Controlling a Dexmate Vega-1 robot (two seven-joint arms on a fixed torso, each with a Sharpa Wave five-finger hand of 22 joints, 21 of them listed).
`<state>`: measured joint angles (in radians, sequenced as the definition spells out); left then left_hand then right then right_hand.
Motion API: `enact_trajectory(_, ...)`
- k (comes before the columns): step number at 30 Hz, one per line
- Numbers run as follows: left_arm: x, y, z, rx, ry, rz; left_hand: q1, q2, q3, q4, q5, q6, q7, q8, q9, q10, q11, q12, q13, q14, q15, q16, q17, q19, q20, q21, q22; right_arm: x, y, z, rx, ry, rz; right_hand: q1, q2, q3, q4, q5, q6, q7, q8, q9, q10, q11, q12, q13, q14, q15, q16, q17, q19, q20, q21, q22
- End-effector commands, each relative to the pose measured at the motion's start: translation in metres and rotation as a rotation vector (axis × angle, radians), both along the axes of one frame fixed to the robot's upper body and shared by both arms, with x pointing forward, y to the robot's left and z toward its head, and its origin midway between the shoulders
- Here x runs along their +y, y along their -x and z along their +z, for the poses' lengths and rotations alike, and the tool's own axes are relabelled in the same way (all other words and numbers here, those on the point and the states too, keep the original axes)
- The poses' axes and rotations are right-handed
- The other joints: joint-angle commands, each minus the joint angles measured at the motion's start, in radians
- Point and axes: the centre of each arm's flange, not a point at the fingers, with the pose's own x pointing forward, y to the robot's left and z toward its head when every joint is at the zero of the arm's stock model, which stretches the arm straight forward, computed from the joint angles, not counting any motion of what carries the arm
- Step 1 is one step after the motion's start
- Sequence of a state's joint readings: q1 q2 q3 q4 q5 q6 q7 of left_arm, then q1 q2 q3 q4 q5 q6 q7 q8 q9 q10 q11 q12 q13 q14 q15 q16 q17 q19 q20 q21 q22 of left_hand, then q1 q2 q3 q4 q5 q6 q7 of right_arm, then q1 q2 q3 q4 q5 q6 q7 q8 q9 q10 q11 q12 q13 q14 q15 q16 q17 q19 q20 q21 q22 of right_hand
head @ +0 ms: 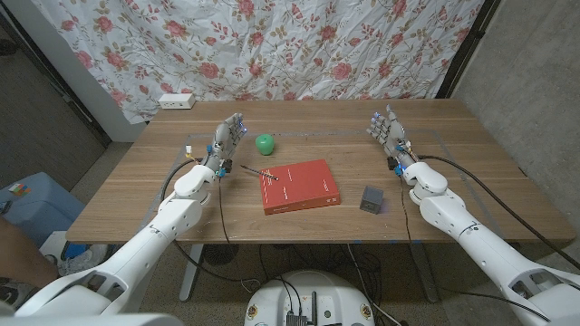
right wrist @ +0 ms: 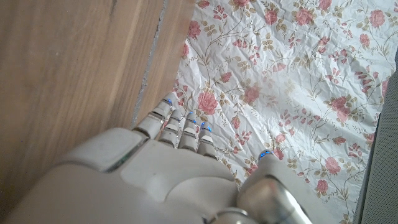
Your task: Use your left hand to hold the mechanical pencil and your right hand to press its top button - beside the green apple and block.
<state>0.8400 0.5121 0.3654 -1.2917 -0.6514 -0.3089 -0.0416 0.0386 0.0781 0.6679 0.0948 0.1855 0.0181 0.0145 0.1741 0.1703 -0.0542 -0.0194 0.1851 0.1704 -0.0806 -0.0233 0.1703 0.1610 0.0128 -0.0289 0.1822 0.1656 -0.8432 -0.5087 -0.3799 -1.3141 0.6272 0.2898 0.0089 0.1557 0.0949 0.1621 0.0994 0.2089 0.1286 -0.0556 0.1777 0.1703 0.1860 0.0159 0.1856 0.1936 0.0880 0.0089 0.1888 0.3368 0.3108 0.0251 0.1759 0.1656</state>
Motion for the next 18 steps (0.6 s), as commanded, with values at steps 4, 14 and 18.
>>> enact_trajectory(4,0.007,0.004,0.0,0.0,-0.04,-0.003,0.007,0.066,0.009,-0.016,0.002,0.008,0.002,0.007,0.002,0.002,-0.003,0.008,0.004,0.0,-0.004,0.006,0.002,0.006,-0.029,0.006,0.003,0.01,0.006,-0.005,-0.017,0.01,-0.006,0.008,0.003,0.011,-0.005,0.007,0.007,-0.001,0.004,0.004,0.004,0.001,0.006,0.004,0.009,-0.001,0.004,0.0,0.006,-0.003,0.006,0.003)
enact_trajectory(14,0.009,0.018,0.003,0.005,-0.07,0.026,0.021,0.058,0.011,-0.047,-0.002,0.029,0.005,0.013,0.001,0.02,-0.006,0.011,0.003,0.01,-0.01,0.006,0.002,0.003,-0.034,0.004,0.002,0.01,0.012,-0.009,-0.013,0.012,-0.014,0.011,0.005,0.014,-0.009,0.008,0.006,-0.001,0.005,0.004,0.003,-0.001,0.006,0.003,0.008,-0.004,0.005,-0.007,0.002,-0.005,0.007,0.003)
enact_trajectory(18,0.012,0.028,0.006,0.014,-0.097,0.038,0.027,0.053,0.011,-0.063,-0.003,0.039,0.004,0.014,0.001,0.033,-0.007,0.014,0.002,0.015,-0.017,0.006,0.002,0.004,-0.038,0.004,0.002,0.01,0.014,-0.008,-0.014,0.012,-0.03,0.011,0.005,0.016,-0.012,0.009,0.009,-0.001,0.006,0.004,0.005,-0.001,0.007,0.002,0.013,-0.009,0.007,-0.011,-0.006,-0.016,0.004,0.002)
